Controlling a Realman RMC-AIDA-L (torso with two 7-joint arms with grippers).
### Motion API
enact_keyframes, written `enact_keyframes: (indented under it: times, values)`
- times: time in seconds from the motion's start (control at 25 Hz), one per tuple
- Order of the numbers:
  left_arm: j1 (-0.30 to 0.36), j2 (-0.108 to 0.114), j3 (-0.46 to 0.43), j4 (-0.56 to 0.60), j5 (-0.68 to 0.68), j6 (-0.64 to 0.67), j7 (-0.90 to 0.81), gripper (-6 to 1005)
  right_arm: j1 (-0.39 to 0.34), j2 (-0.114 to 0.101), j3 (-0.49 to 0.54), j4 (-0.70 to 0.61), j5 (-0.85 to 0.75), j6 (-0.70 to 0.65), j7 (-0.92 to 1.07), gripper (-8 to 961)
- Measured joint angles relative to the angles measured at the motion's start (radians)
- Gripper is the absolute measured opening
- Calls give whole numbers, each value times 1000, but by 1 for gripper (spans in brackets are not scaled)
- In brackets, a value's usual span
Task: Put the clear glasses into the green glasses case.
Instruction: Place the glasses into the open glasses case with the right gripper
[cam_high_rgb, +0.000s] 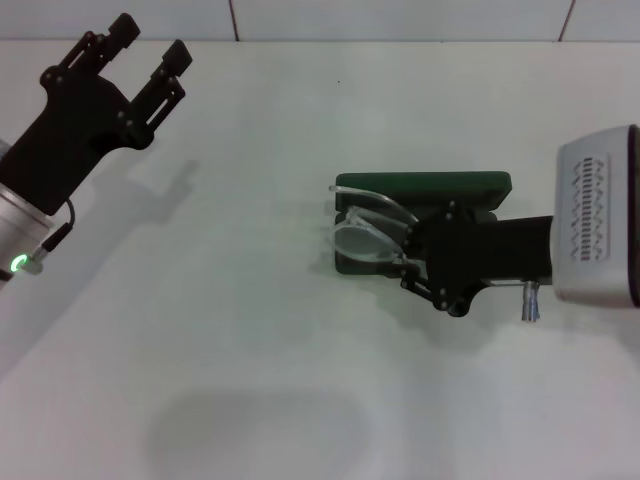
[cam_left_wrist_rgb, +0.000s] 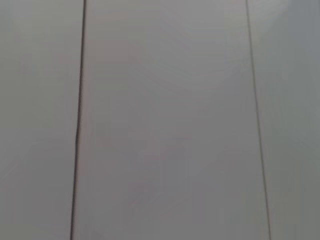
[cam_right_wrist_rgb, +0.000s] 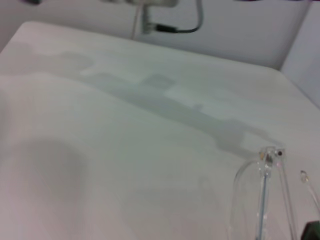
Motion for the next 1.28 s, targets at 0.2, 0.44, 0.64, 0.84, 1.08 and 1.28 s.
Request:
enact_keyframes:
  times: [0.2, 0.44, 0.64, 0.84, 1.08, 1.28]
  values:
    - [-7, 0, 0, 1, -2, -47, -24, 638, 0, 0, -17, -28, -35, 19, -17, 120]
    - [-43, -1, 0, 1, -7, -95, -68, 638, 4, 0, -40, -59, -134, 52, -54, 120]
    - [-50, 0, -1, 1, -29, -120, -73, 639, 7, 2, -88, -92, -256, 107, -46, 119]
    - [-59, 2, -2, 1, -33, -139, -69, 639, 13, 2, -115, -101, -310, 136, -36, 119]
    - [-71, 10, -2, 2, -33, -141, -67, 638, 15, 2, -147, -95, -333, 215, -35, 119]
    - [-71, 16, -2, 2, -33, -142, -70, 638, 15, 3, -155, -99, -342, 228, -25, 119]
